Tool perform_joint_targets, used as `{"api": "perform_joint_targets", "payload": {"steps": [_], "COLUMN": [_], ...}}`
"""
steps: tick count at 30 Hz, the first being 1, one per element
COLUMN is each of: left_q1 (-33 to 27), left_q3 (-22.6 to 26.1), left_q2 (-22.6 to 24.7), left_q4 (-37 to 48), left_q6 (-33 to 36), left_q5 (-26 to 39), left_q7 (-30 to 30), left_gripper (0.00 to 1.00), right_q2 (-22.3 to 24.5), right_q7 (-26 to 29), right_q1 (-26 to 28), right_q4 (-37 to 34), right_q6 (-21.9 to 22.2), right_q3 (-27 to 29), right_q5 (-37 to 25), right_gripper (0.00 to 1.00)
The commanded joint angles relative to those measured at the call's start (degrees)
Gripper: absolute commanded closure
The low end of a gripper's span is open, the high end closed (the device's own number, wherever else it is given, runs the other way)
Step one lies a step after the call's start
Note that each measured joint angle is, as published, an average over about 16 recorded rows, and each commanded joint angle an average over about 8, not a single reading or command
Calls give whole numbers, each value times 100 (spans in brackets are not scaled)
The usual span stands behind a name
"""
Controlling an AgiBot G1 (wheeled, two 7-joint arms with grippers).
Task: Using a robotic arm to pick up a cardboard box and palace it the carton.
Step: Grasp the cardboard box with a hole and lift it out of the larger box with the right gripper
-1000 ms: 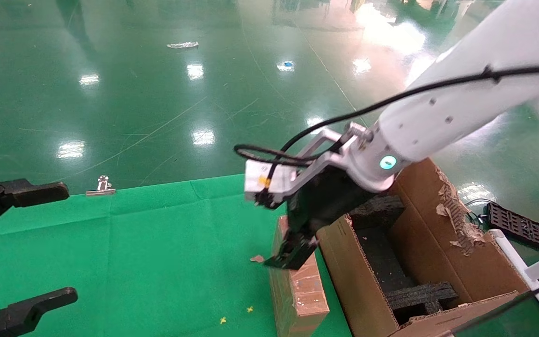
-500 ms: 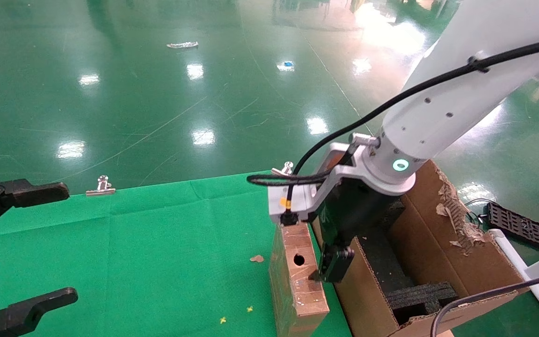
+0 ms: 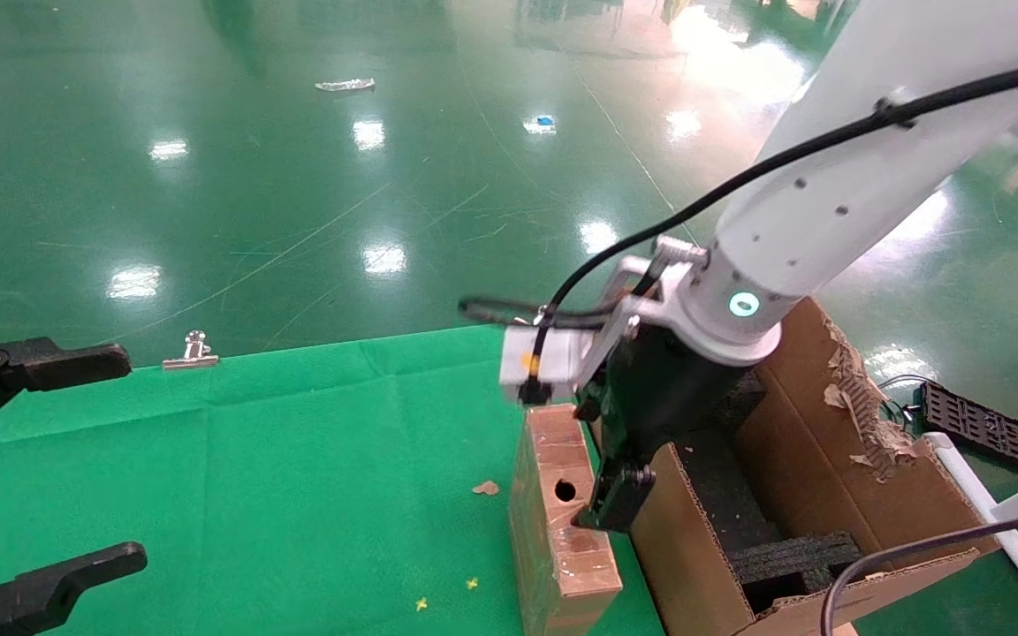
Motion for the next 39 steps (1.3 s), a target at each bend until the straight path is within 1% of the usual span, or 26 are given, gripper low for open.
{"api": "perform_joint_targets", "payload": {"steps": [1,5,9,13,21,22,23,24,26,27,29,30,31,33,34,35,37,39], "left_q1": [0,-1,-1,-1,-2,-2,-2,-2,-2,-2,-3,-3,-3,-3,-3,-3,-3,-3], "left_q3": [1,2,4,6,9,9,10,10,11,11,12,12,13,13,14,14,15,16], "left_q2": [0,-1,-2,-2,-4,-4,-4,-4,-4,-5,-5,-5,-5,-6,-6,-6,-6,-7], "left_q4": [0,0,0,0,0,0,0,0,0,0,0,0,0,0,0,0,0,0], "left_q6": [0,-1,-2,-2,-4,-4,-4,-4,-5,-5,-5,-5,-6,-6,-6,-6,-7,-7], "left_q5": [-1,-2,-3,-4,-6,-6,-7,-7,-7,-8,-8,-8,-9,-9,-10,-10,-10,-11], "left_q7": [0,1,2,3,4,5,5,5,5,6,6,6,6,7,7,7,7,8], "left_gripper": [0,0,0,0,0,0,0,0,0,3,17,25,34,55,65,74,83,90], "right_q2": [31,83,162,164,-97,-133,-165,-191,-237,-255,-283,-293,-302,-313,-316,-316,-314,-306], "right_q7": [314,1375,2071,2336,2436,2447,2455,2461,2470,2478,2497,2509,2522,2551,2565,2578,2600,2618], "right_q1": [93,111,-24,-238,-602,-625,-643,-655,-665,-667,-671,-672,-674,-680,-683,-686,-693,-700], "right_q4": [-3,-382,-936,-1395,-1827,-1848,-1862,-1869,-1866,-1857,-1833,-1819,-1806,-1778,-1765,-1752,-1725,-1697], "right_q6": [-15,-58,4,82,214,224,232,239,250,254,260,261,262,262,263,264,268,276], "right_q3": [-44,-119,-108,-111,-231,-246,-260,-270,-290,-299,-315,-324,-332,-349,-356,-363,-376,-385], "right_q5": [-4,283,703,971,986,967,950,934,895,875,844,830,816,792,783,773,755,743], "right_gripper": [0,0,0,0,1,4,11,20,44,56,81,90,96,100,100,100,100,100]}}
